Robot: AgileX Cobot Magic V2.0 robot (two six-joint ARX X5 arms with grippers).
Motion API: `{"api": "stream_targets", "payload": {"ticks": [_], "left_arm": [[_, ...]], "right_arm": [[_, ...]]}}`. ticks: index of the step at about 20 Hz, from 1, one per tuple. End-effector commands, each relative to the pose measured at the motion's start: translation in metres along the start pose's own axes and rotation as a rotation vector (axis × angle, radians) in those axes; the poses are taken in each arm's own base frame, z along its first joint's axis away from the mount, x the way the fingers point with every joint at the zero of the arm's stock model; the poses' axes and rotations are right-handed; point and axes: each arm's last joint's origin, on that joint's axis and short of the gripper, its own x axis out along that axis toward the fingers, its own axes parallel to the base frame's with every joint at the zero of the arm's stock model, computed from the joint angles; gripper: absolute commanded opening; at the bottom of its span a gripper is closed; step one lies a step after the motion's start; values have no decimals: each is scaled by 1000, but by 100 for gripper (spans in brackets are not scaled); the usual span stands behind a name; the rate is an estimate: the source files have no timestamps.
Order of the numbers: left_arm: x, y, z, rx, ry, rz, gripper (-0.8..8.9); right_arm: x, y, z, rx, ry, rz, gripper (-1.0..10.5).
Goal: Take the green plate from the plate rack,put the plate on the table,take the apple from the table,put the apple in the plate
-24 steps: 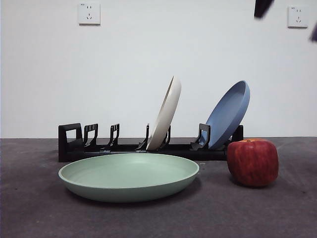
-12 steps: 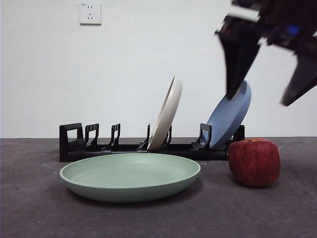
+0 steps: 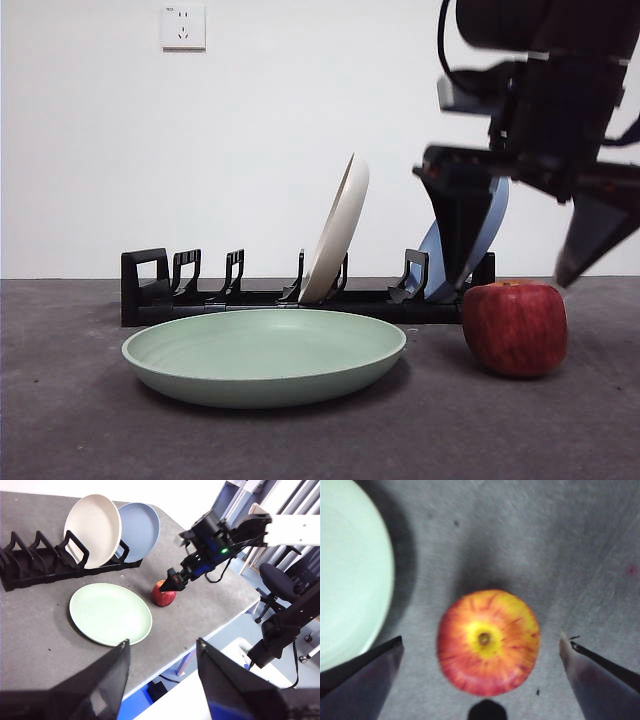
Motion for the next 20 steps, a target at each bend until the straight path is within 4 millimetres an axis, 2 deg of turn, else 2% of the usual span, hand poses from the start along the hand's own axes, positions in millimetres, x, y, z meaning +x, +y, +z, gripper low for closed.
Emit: {"api": "stream_targets", "payload": {"ticks": [1, 4, 6, 8, 9, 12, 15, 17, 20], "left_arm": [[0, 0, -1, -13, -2, -4, 221], [0, 0, -1, -13, -2, -3, 221], [0, 0, -1, -13, -2, -3, 221], [1, 0, -1, -13, -1, -2, 221], [1, 0, -1, -13, -3, 1, 221], [1, 0, -1, -13, -5, 4, 221], [1, 1, 0, -13, -11, 15, 221], [1, 1, 0, -13, -22, 33, 221], [1, 1, 0, -13, -22, 34, 221]], "right_arm": [[14, -3, -2, -4, 47, -16, 566], [24, -6, -2, -1, 83, -20, 528], [25, -6, -2, -3, 84, -11, 324], [25, -6, -2, -5, 86, -11, 61], [25, -6, -2, -7, 86, -11, -18], [16, -5, 6, -8, 91, -12, -10], [-14, 0, 30, -14, 74, 56, -10], [-39, 5, 50, -23, 20, 173, -10], [-73, 23, 74, -69, -99, 426, -10]]}}
